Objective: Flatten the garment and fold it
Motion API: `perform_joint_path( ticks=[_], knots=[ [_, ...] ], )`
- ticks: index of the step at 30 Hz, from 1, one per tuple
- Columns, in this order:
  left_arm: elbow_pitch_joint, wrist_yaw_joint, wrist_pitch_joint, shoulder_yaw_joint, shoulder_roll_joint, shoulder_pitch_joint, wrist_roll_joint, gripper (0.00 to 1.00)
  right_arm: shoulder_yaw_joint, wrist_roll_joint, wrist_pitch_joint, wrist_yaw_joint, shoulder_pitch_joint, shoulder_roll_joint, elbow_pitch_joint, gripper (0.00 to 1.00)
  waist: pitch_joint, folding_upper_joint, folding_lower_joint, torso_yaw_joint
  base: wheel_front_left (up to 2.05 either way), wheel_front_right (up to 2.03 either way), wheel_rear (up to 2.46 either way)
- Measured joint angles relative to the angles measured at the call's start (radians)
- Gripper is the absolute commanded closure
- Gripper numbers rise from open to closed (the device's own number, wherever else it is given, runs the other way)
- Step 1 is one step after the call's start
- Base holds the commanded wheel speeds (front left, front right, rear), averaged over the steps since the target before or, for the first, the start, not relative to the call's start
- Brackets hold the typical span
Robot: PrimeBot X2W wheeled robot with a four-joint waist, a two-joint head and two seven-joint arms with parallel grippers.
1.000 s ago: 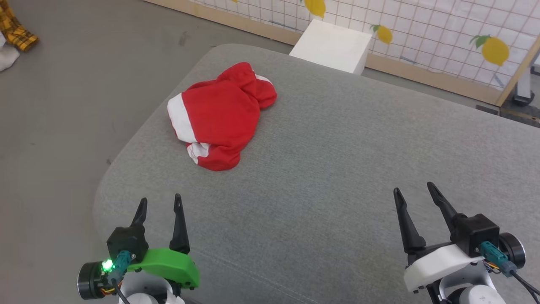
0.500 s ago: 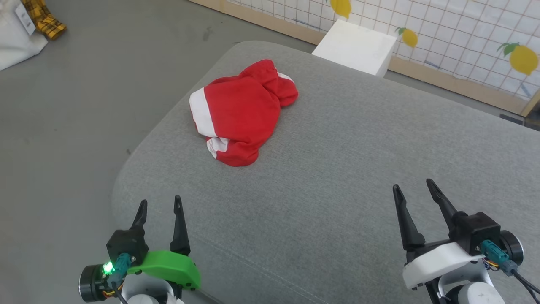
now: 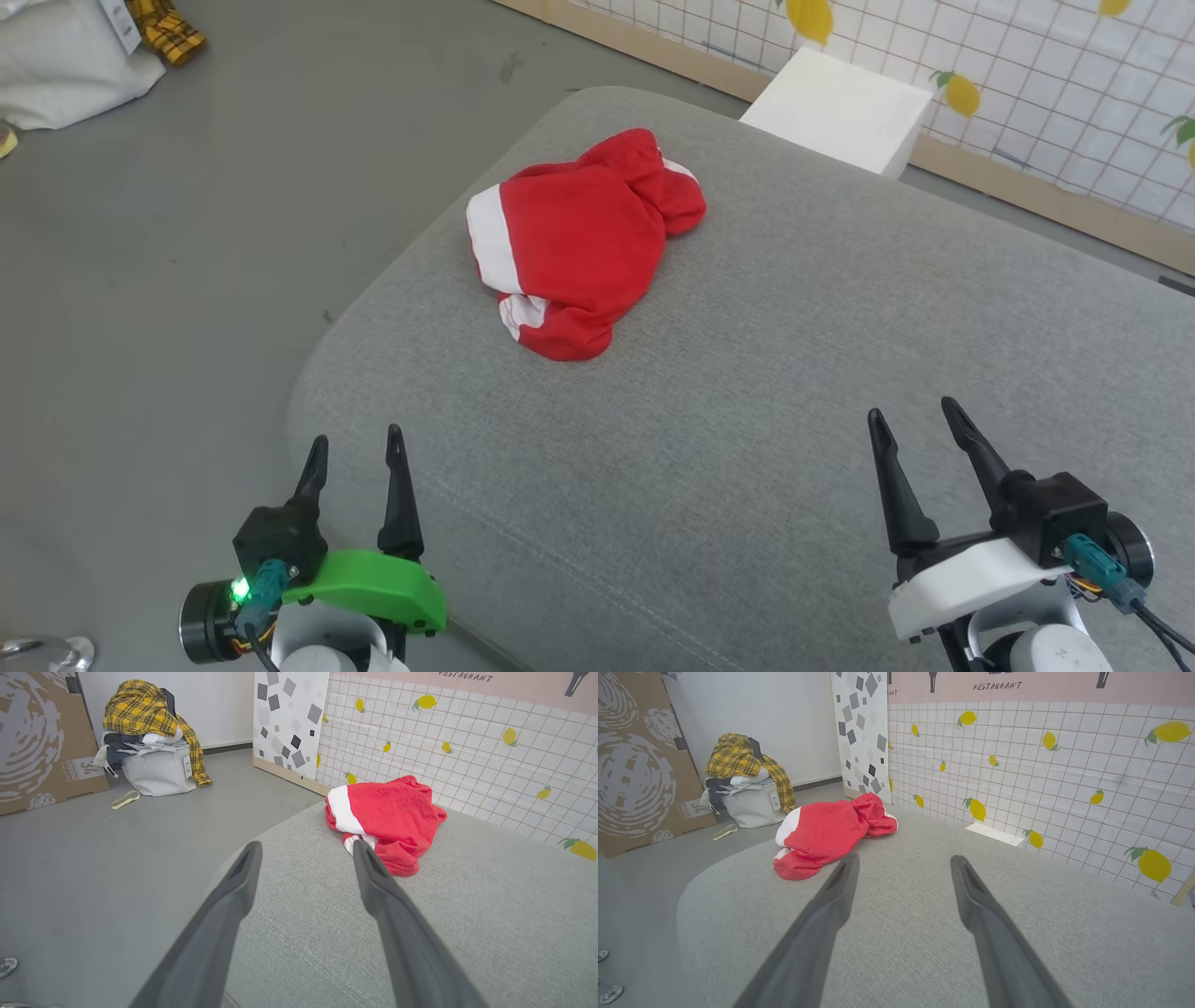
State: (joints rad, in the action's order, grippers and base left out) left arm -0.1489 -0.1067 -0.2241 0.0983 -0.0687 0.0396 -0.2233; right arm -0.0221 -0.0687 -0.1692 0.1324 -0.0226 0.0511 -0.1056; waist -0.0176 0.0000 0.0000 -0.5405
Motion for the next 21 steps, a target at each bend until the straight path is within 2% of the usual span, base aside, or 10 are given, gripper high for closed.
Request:
perform_joint_path(
  ticks=[21],
  knots=[
    [-0.007, -0.001, -0.033, -0.001, 0.003, 0.01, -0.04, 0.0, 0.0, -0.013, -0.029, 0.0, -0.018, -0.001, -0.017, 0.0, -0.021, 0.0, 0.0, -0.004, 0.0, 0.0, 0.0]
  ],
)
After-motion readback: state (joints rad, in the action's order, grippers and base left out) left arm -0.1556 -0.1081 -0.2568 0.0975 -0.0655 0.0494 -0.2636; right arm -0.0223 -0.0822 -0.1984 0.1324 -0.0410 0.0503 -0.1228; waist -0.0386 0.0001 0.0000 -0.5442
